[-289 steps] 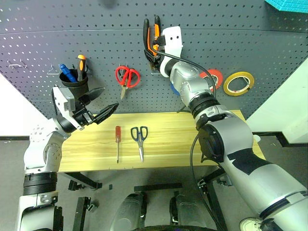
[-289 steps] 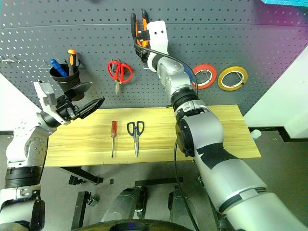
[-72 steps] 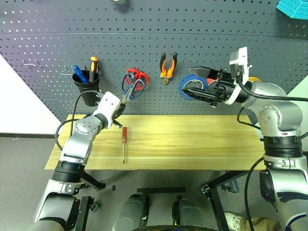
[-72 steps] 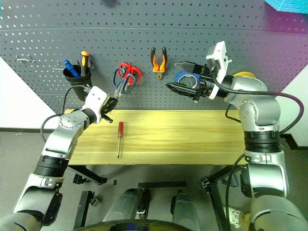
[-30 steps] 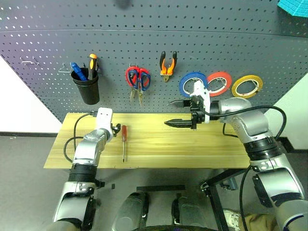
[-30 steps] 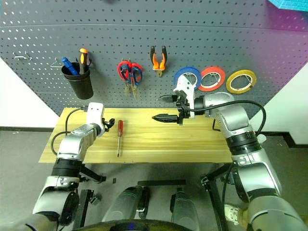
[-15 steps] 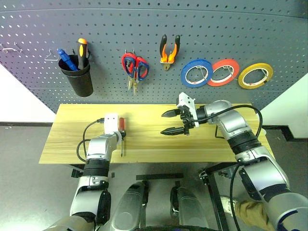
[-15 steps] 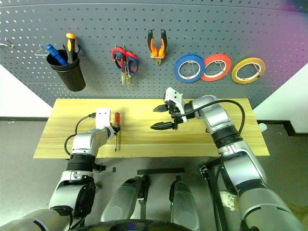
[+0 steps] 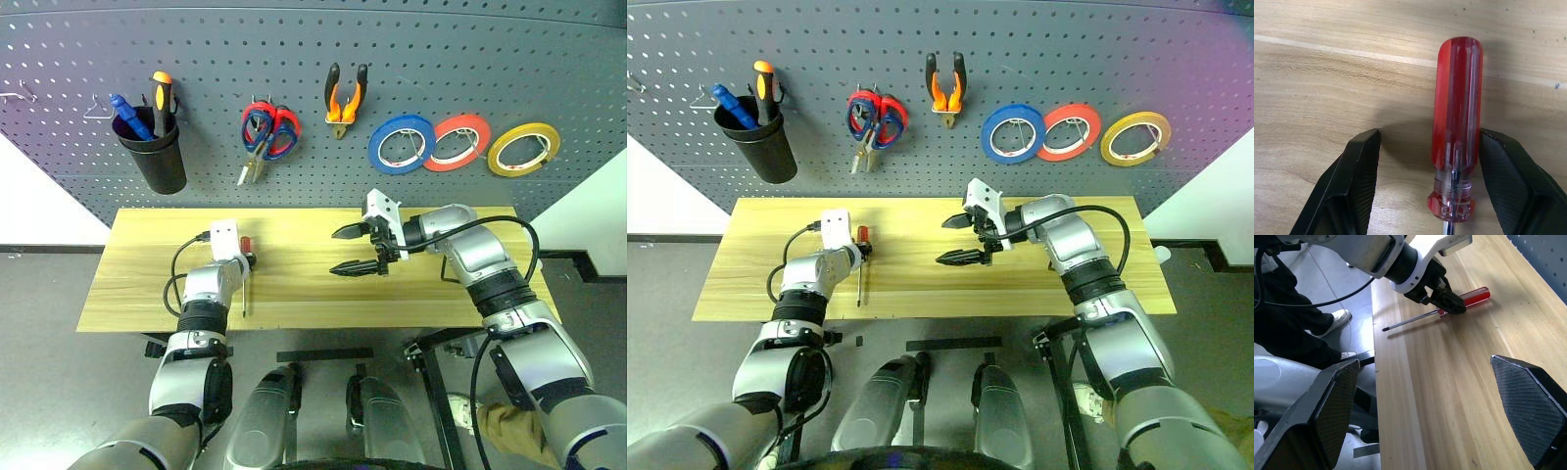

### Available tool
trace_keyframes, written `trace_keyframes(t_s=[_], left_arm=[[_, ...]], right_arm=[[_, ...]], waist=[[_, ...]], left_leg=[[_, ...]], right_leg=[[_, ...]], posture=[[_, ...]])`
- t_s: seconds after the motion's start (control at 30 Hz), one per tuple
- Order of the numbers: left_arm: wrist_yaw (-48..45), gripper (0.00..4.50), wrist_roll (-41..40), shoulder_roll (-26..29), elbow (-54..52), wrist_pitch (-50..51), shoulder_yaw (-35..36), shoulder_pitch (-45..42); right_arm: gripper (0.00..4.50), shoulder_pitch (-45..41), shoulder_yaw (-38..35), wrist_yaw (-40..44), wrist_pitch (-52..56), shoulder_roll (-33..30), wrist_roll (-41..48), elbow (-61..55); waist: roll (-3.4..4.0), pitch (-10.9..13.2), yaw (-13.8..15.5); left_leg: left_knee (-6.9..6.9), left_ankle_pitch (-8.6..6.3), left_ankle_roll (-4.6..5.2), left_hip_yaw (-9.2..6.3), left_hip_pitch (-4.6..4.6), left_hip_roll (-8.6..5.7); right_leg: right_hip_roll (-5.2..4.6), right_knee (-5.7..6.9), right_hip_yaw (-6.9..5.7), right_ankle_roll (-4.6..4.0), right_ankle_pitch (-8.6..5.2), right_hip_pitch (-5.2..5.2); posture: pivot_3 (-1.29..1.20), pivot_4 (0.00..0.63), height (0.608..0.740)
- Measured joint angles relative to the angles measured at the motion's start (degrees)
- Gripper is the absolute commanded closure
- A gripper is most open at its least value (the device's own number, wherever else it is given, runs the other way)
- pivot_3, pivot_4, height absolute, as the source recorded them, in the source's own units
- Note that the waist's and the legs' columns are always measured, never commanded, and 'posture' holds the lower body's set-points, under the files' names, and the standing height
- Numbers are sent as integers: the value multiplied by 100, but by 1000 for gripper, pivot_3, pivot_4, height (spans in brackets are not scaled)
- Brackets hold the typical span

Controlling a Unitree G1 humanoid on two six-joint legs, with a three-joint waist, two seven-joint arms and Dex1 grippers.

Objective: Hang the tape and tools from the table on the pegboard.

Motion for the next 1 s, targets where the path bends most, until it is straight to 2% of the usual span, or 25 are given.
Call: trace_keyframes(t_s=[0.13, 0.17, 0.3, 0.43, 0.6, 0.73, 0.87, 1.0], left_arm=[[40, 3462, -50, 54, 27, -36, 84, 12], [43, 3601, -64, 58, 6, -44, 89, 31], [36, 3600, -97, 78, -270, 77, 84, 207], [-309, 3600, -225, 262, -916, 501, 5, 593], [-1649, 3600, -864, 865, -3122, 627, -128, 1644], [-2832, 3600, -1733, 1362, -4820, 340, 62, 1993], [-3461, 3600, -2542, 1543, -5323, -73, 565, 1904], [-3612, 3600, -2874, 1672, -5287, -501, 858, 1367]], right_arm=[[0, -3, -92, -50, -89, 2, -44, 3], [0, -7, -100, -56, -98, 5, -46, 10], [0, -91, -126, -99, -189, 31, -58, 76], [0, -166, -236, -134, -276, 62, -35, 121], [0, -167, -816, -147, 66, 21, 507, -555], [0, -148, -1280, -314, 434, -24, 995, -1254], [0, -109, -1804, -657, 925, -41, 1583, -1776], [0, -109, -2052, -899, 1127, -46, 1863, -1857]], waist=[[2, -1, 6], [2, -2, 5], [3, -2, -2], [8, -9, -16], [8, -16, 20], [18, -116, 86], [15, -207, 180], [14, -320, 245]], left_leg=[[1, 1, -2, 0, 0, 0], [1, 1, -2, 0, 0, -1], [0, 2, -4, 0, 0, -2], [-5, 6, -12, 0, -3, -2], [-6, 34, -58, 0, -40, -2], [-20, 33, -58, 1, -32, -8], [-36, 21, -36, 3, -20, -5], [-42, 45, -74, 3, -17, -2]], right_leg=[[0, -1, -2, 5, 3, 1], [0, -2, -2, 7, 4, 2], [2, -6, -2, 12, 7, 2], [6, -6, -2, 12, 7, -2], [11, -5, -4, 13, 10, -37], [10, -35, -8, 22, 17, -20], [15, -35, -8, 20, 19, -20], [26, -32, -11, 15, 21, -18]], posture=[[100, 256, 733], [99, 247, 733], [102, 234, 733], [132, 169, 733], [183, 116, 733], [200, 94, 733], [198, 74, 733], [192, 48, 733]])
